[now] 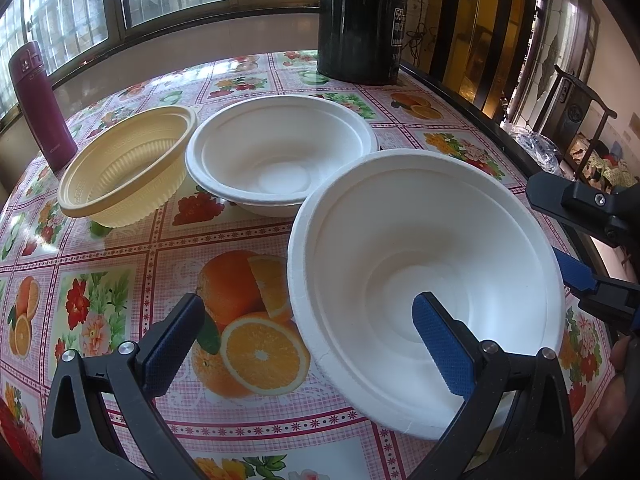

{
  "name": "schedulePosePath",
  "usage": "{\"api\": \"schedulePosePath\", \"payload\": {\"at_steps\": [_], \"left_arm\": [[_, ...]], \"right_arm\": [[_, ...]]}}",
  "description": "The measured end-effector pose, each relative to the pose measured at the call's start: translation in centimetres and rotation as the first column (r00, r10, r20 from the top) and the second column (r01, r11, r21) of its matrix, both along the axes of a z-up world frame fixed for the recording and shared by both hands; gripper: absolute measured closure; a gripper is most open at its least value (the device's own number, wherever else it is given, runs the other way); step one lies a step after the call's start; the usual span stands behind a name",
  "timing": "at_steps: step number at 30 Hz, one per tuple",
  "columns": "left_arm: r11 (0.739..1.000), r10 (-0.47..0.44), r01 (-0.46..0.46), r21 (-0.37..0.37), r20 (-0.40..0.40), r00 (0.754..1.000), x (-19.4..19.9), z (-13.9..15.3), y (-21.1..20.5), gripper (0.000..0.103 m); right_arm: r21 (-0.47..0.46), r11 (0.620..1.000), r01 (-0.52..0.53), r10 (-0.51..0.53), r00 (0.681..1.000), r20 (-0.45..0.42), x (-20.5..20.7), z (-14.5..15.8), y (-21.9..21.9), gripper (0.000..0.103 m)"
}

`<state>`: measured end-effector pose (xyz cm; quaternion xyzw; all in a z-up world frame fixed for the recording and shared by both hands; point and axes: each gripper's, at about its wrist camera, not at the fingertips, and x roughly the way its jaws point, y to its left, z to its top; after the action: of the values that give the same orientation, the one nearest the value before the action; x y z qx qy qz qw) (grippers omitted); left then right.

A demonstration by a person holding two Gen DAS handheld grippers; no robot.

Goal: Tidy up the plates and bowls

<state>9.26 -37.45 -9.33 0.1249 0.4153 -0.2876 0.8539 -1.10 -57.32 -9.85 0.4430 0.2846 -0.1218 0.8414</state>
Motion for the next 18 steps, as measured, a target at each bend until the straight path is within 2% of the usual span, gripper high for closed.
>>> {"api": "schedulePosePath", "payload": {"at_steps": [18], "left_arm": [[1.000,-0.004,0.004,0.012,-0.009,1.000,0.00,-0.44,-0.11,0.000]], "right_arm": [[0.008,1.000,-0.004,0.004,1.000,0.001,-0.09,-0.10,0.08,0.025]]}}
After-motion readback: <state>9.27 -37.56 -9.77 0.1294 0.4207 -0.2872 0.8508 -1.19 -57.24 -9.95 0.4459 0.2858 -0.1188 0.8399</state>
